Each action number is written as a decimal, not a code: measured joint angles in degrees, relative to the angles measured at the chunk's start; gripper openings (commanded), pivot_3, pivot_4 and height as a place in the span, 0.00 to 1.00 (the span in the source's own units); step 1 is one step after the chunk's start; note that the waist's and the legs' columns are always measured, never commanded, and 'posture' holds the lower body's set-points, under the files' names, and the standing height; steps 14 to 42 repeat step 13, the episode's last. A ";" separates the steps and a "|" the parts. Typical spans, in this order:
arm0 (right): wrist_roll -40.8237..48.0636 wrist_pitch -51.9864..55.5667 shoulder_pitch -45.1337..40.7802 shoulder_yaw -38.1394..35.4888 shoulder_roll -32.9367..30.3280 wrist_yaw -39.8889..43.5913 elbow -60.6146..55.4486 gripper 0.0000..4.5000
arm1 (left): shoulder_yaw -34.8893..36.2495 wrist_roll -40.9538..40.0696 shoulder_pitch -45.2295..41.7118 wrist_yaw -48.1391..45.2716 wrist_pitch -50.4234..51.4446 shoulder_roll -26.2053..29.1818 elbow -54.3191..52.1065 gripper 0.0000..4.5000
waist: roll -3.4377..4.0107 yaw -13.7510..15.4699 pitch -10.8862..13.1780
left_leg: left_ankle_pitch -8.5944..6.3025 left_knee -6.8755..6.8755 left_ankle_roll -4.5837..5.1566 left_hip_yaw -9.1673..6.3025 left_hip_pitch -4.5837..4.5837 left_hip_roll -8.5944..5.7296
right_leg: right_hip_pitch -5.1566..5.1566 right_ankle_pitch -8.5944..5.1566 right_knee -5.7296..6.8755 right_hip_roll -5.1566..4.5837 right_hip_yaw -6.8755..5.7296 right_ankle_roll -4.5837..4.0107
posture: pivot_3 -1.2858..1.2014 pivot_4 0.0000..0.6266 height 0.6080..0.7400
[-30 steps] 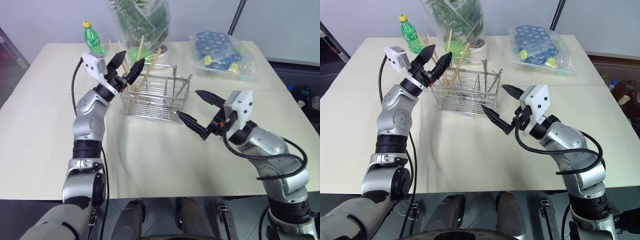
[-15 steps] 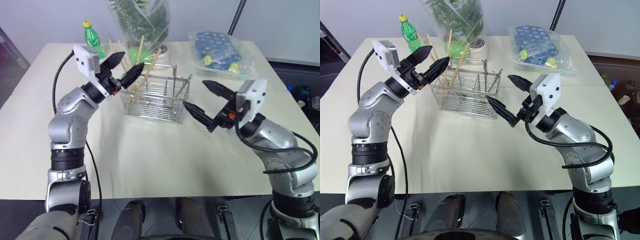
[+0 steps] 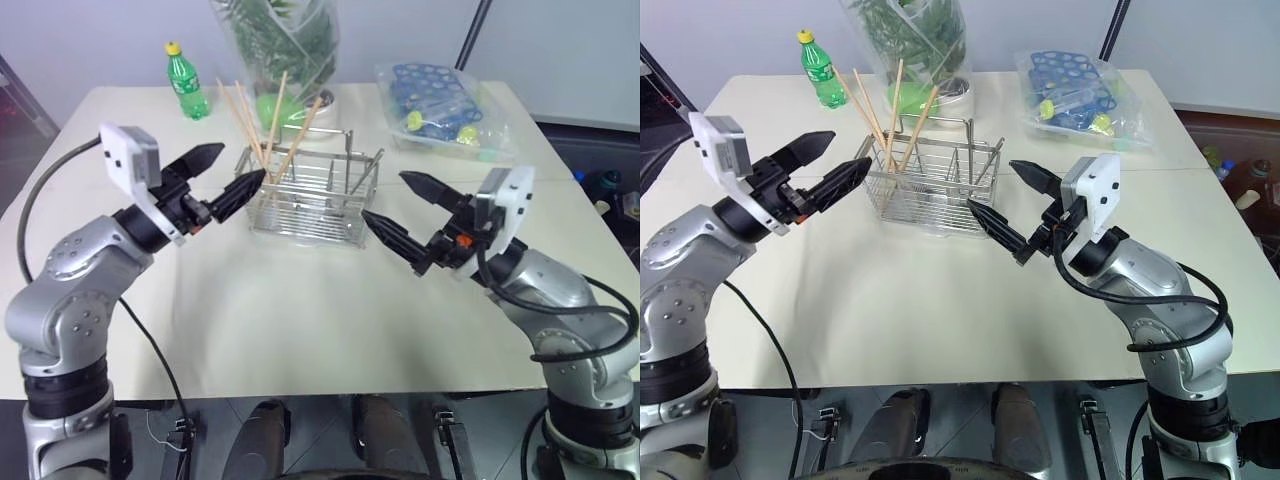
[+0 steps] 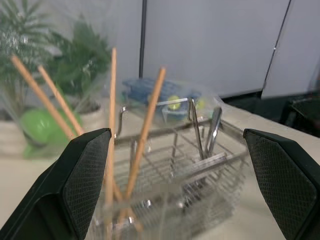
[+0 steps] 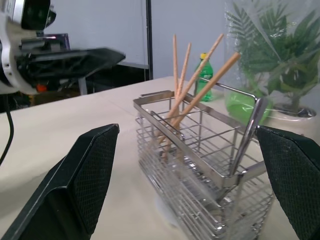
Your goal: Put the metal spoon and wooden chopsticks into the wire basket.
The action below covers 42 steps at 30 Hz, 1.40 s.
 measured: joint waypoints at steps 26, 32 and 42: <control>2.83 1.19 7.50 0.30 -0.22 -3.07 -4.76 1.00 | 0.55 0.46 11.38 0.85 -2.10 -1.13 -1.11 0.99 | 0.00 0.20 0.00 | 0.00 0.01 0.01 0.02 0.00 0.01 | 0.04 -0.10 -0.11 0.00 0.00 -0.17 | 0.52 0.24 1.00; 2.83 1.19 7.50 0.30 -0.22 -3.07 -4.76 1.00 | 0.55 0.46 11.38 0.85 -2.10 -1.13 -1.11 0.99 | 0.00 0.20 0.00 | 0.00 0.01 0.01 0.02 0.00 0.01 | 0.04 -0.10 -0.11 0.00 0.00 -0.17 | 0.52 0.24 1.00; 2.83 1.19 7.50 0.30 -0.22 -3.07 -4.76 1.00 | 0.55 0.46 11.38 0.85 -2.10 -1.13 -1.11 0.99 | 0.00 0.20 0.00 | 0.00 0.01 0.01 0.02 0.00 0.01 | 0.04 -0.10 -0.11 0.00 0.00 -0.17 | 0.52 0.24 1.00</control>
